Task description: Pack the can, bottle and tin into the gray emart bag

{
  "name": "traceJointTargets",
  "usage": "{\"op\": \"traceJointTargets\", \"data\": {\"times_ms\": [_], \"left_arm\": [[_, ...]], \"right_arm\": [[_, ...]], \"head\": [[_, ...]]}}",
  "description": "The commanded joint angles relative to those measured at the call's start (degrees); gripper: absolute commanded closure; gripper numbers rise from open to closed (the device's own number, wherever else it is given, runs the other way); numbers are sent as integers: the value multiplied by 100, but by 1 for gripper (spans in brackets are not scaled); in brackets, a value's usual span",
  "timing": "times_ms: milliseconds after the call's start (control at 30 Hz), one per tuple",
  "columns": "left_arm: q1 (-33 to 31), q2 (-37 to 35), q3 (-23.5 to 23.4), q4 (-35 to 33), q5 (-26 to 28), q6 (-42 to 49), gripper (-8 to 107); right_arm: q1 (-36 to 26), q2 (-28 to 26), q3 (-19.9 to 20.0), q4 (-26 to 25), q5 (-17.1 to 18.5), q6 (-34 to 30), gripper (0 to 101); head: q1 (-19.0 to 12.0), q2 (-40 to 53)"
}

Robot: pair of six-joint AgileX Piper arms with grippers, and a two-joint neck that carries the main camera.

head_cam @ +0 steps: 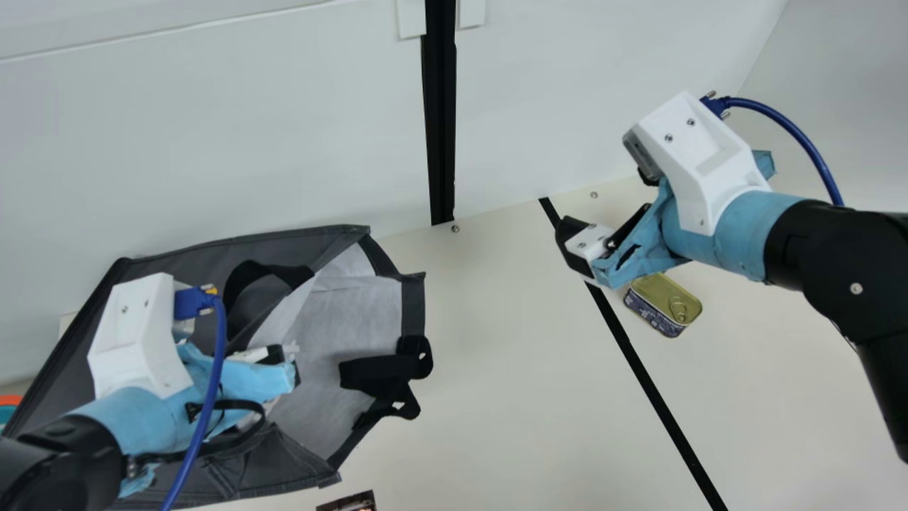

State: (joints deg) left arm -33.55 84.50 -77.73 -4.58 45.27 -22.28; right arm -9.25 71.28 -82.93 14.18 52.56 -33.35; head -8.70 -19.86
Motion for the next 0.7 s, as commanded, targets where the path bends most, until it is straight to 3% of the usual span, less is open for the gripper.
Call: {"op": "traceJointTargets", "data": {"times_ms": [0, 667], "left_arm": [[0, 0, 0, 0, 0, 0, 89], [0, 0, 0, 0, 0, 0, 89]], "right_arm": [[-47, -21, -33, -152, 21, 100, 10], [-299, -242, -439, -1556, 699, 1405, 10]], "head": [[-130, -14], [-130, -14]]}}
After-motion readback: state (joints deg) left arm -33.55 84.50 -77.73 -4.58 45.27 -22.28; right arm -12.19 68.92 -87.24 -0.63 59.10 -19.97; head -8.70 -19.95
